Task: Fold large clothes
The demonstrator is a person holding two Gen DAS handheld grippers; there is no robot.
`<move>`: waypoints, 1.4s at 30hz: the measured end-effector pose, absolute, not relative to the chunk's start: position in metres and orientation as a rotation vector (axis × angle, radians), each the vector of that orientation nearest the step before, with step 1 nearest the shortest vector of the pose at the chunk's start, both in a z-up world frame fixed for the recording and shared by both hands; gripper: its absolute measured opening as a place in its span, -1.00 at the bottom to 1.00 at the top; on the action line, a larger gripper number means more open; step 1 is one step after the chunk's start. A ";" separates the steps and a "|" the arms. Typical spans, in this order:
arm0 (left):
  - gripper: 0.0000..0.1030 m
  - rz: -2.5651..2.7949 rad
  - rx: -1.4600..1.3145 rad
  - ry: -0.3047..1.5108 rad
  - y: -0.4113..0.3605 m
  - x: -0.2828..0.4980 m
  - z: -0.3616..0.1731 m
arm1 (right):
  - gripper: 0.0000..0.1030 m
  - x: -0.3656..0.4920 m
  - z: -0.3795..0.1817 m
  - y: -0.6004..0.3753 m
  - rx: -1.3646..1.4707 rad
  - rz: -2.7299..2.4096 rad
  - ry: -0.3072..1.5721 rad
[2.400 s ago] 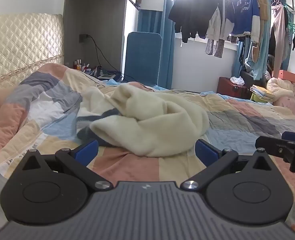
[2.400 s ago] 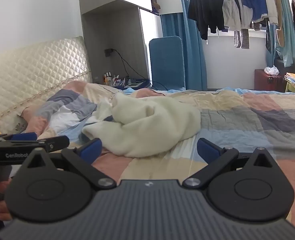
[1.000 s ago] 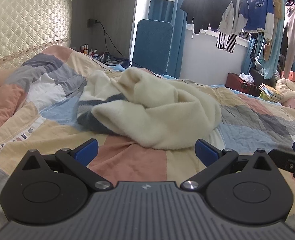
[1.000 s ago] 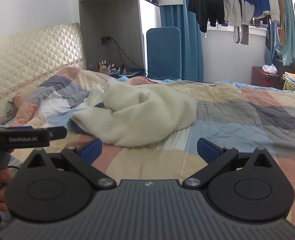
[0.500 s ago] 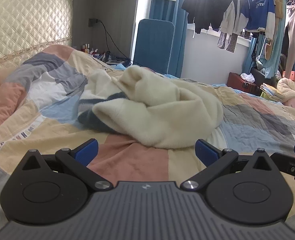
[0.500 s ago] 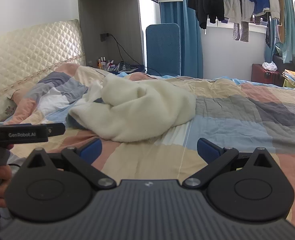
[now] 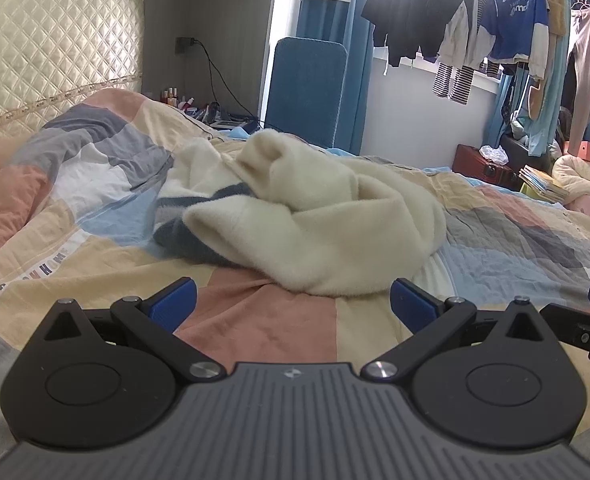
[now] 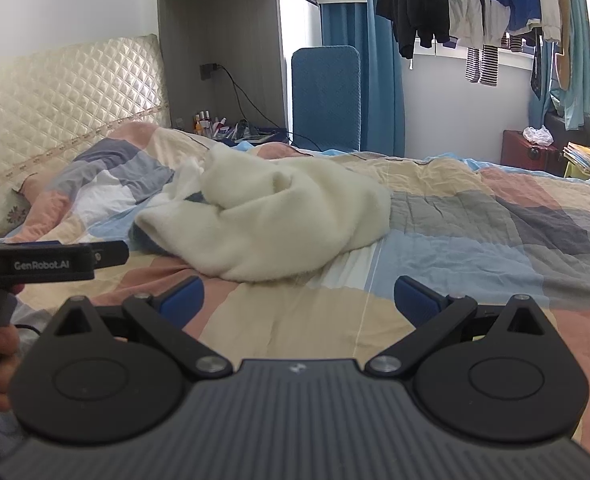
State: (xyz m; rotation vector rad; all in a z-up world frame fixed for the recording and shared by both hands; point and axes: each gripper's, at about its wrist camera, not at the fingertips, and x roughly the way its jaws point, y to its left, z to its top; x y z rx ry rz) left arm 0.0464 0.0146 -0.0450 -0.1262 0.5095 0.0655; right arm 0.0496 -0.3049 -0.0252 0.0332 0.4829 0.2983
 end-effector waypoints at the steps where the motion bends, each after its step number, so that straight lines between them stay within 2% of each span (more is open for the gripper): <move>1: 1.00 0.065 -0.125 0.508 0.014 0.047 -0.045 | 1.00 0.049 -0.025 -0.305 0.032 0.300 0.481; 20: 1.00 0.093 -0.123 0.474 0.025 0.056 -0.034 | 1.00 0.049 -0.033 -0.284 0.000 0.326 0.522; 28: 1.00 0.115 -0.119 0.473 0.059 0.110 -0.018 | 1.00 0.085 -0.020 -0.245 -0.021 0.407 0.518; 34: 1.00 0.144 -0.070 0.453 0.095 0.152 -0.009 | 1.00 0.130 -0.031 -0.198 -0.066 0.437 0.549; 42: 1.00 0.208 -0.270 0.504 0.168 0.182 -0.057 | 0.94 0.186 -0.062 -0.137 -0.191 0.512 0.525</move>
